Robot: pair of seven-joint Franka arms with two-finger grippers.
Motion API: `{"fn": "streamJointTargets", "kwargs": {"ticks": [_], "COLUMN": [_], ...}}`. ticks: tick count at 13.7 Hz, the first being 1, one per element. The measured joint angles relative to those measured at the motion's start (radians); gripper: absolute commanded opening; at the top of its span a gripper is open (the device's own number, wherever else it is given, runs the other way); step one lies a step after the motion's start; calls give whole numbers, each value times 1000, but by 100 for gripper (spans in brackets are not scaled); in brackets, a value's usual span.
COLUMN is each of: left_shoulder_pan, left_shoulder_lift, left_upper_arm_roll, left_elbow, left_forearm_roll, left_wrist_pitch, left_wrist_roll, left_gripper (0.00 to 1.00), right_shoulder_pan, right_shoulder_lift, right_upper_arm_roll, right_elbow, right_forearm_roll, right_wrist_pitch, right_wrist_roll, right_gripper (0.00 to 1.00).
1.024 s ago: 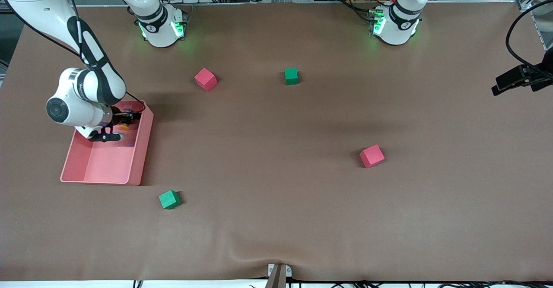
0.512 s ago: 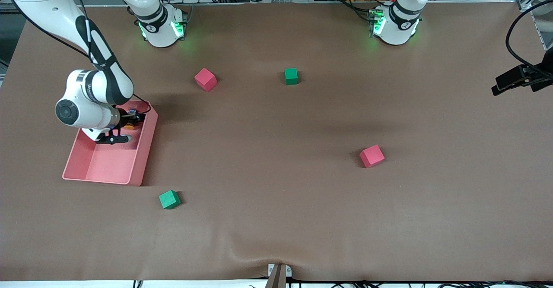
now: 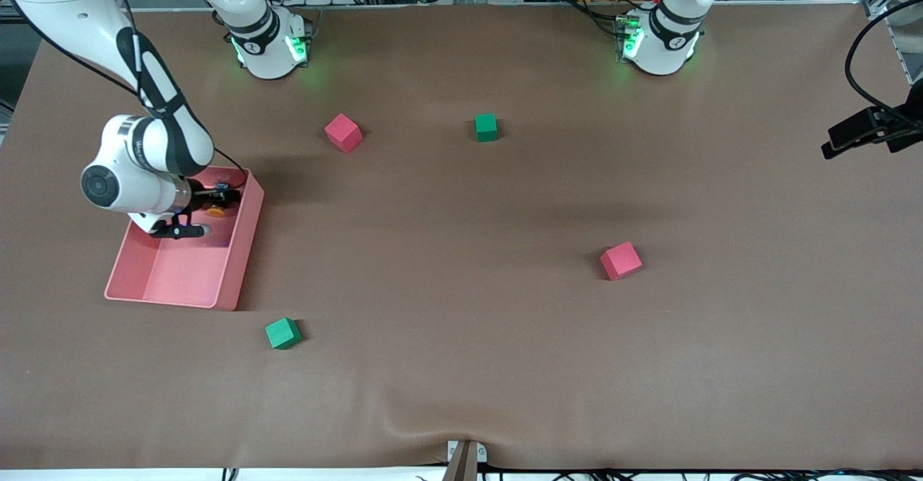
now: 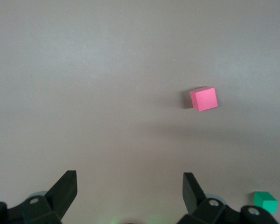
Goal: Place and upright button with both arms
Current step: 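Lower the right gripper and close it on the yellow button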
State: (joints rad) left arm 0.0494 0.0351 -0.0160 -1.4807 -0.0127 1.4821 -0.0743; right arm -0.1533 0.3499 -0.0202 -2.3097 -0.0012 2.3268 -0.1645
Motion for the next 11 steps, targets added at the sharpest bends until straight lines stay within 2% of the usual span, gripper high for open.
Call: {"fn": "streamJointTargets", "kwargs": {"ticks": [5, 6, 7, 9, 10, 11], "left_shoulder_pan": [1, 1, 1, 1, 1, 1], "left_shoulder_lift": [-21, -22, -21, -22, -22, -22], "left_upper_arm_roll": [5, 5, 5, 5, 5, 5], "left_elbow": [1, 1, 1, 1, 1, 1], "left_forearm_roll": [0, 0, 0, 0, 0, 0], "left_wrist_pitch": [-5, -5, -6, -6, -6, -6], "left_wrist_roll": [6, 6, 7, 7, 7, 7], "left_gripper": [100, 100, 100, 100, 100, 100], "right_shoulder_pan": [-11, -11, -11, -11, -11, -11], "right_shoulder_lift": [1, 1, 1, 1, 1, 1], "right_upper_arm_roll": [0, 0, 0, 0, 0, 0], "right_elbow": [-3, -3, -3, -3, -3, -3], "right_forearm_roll": [0, 0, 0, 0, 0, 0], "right_wrist_pitch": [-27, -29, -30, -41, -52, -59], "right_wrist_roll": [-1, -1, -1, -2, -2, -2], "right_gripper": [98, 79, 54, 12, 0, 0]}}
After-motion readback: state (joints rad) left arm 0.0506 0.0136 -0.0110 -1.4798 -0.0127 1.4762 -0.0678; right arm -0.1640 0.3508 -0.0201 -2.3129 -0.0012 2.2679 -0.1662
